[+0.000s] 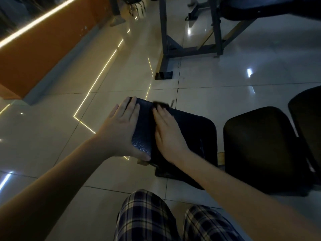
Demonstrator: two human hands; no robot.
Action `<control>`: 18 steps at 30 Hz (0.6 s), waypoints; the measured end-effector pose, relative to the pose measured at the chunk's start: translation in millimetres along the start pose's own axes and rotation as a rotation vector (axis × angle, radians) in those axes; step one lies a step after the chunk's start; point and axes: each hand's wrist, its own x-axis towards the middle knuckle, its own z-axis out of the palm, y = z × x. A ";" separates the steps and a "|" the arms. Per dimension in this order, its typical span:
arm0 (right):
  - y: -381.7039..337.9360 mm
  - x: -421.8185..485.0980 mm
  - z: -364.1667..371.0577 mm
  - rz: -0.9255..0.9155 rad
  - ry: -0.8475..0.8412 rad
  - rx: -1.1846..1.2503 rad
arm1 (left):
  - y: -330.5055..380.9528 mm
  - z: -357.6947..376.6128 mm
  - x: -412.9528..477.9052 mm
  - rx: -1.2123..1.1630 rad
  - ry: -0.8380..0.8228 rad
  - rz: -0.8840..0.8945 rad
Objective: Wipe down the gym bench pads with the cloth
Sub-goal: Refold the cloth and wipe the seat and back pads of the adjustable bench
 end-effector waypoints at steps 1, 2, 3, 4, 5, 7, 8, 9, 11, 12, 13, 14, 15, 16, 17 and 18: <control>6.1 -26.6 -1.6 -0.027 -0.019 0.014 | 0.0 0.7 0.3 0.012 -0.004 -0.002; 13.2 -50.4 -2.3 -0.040 -0.035 0.021 | -1.2 4.1 1.0 0.018 0.018 0.001; 21.7 -67.9 -1.2 -0.051 -0.041 0.011 | -1.5 6.2 2.3 0.030 0.027 0.012; 29.2 -78.2 0.6 -0.059 -0.039 -0.008 | -1.5 6.9 3.8 0.030 0.027 0.015; 33.8 -81.6 2.6 -0.064 -0.036 -0.024 | -1.1 6.8 4.2 0.026 0.034 0.017; 31.9 -71.1 3.4 -0.050 -0.026 -0.026 | -3.1 8.7 6.7 0.004 0.058 0.024; 27.9 -59.7 3.0 -0.043 -0.014 -0.011 | -4.1 8.9 7.2 0.007 0.064 0.026; 23.4 -44.4 1.9 -0.033 -0.002 0.001 | -5.4 9.6 7.8 0.006 0.070 0.033; 19.8 -3.3 0.1 0.024 0.015 -0.014 | -7.5 11.0 8.2 0.012 0.077 0.035; 20.3 21.5 -0.9 0.057 0.021 -0.037 | -7.5 10.8 7.9 0.015 0.071 0.034; 21.1 45.5 -2.2 0.082 0.020 -0.062 | -6.6 10.3 7.1 0.018 0.062 0.038; 22.1 65.6 -2.7 0.103 0.008 -0.080 | -5.1 8.9 7.6 0.037 0.031 0.029; 22.1 80.5 -3.2 0.125 -0.012 -0.086 | -4.3 6.9 7.2 0.045 0.023 0.028; 22.9 89.5 -3.2 0.140 -0.025 -0.084 | -2.4 4.5 6.0 0.055 0.011 0.021; 23.2 92.6 -3.9 0.140 -0.025 -0.084 | -0.7 2.8 4.8 0.057 0.010 0.016; 23.0 89.8 -4.9 0.131 -0.009 -0.089 | 0.8 -0.5 2.5 0.068 -0.025 0.009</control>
